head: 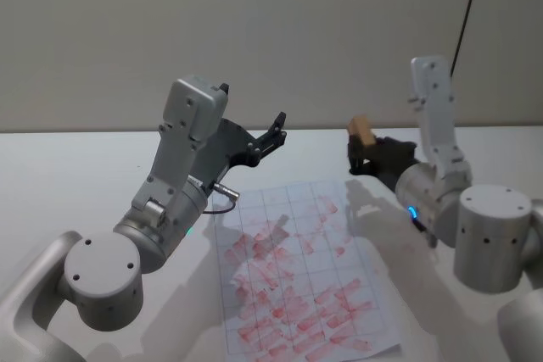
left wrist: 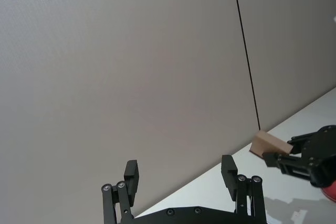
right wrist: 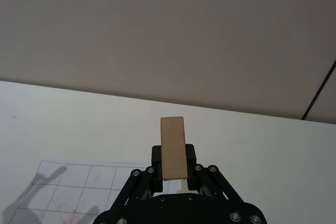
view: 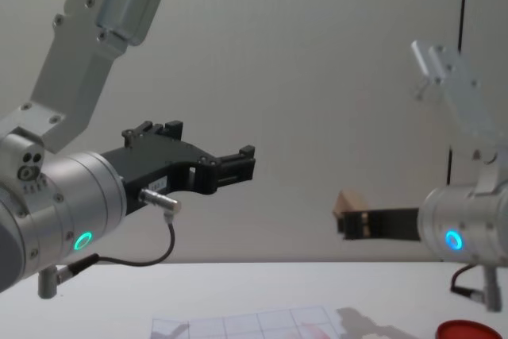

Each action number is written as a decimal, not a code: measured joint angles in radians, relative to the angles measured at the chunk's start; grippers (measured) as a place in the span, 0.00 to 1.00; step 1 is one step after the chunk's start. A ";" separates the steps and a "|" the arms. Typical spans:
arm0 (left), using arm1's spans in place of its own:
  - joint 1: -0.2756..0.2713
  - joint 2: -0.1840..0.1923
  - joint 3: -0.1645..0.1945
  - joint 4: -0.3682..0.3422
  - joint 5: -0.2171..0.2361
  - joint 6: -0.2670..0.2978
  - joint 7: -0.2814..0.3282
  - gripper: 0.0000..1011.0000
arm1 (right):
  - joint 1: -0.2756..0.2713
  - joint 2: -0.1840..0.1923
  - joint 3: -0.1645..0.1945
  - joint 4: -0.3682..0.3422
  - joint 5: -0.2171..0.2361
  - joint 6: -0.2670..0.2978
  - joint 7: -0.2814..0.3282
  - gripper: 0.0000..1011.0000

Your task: Use the one hand to pick up the stamp and affix it onto the A4 paper.

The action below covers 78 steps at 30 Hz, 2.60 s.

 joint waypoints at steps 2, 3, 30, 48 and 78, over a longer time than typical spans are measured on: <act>0.000 0.000 0.000 0.000 0.000 0.000 0.000 0.99 | -0.003 0.004 0.005 -0.016 0.001 0.008 -0.013 0.23; 0.000 0.000 0.000 0.000 0.000 0.000 0.000 0.99 | -0.004 0.005 0.007 -0.021 0.001 0.011 -0.017 0.23; 0.000 0.000 0.000 0.000 0.000 0.000 0.000 0.99 | -0.092 0.079 0.081 -0.075 0.013 0.124 -0.107 0.23; 0.000 0.000 0.000 0.000 0.000 0.000 0.000 0.99 | -0.116 0.084 0.092 -0.047 0.009 0.143 -0.112 0.35; 0.000 0.000 0.000 0.000 0.000 0.000 0.000 0.99 | -0.161 0.102 0.092 -0.110 -0.102 -0.090 -0.095 0.99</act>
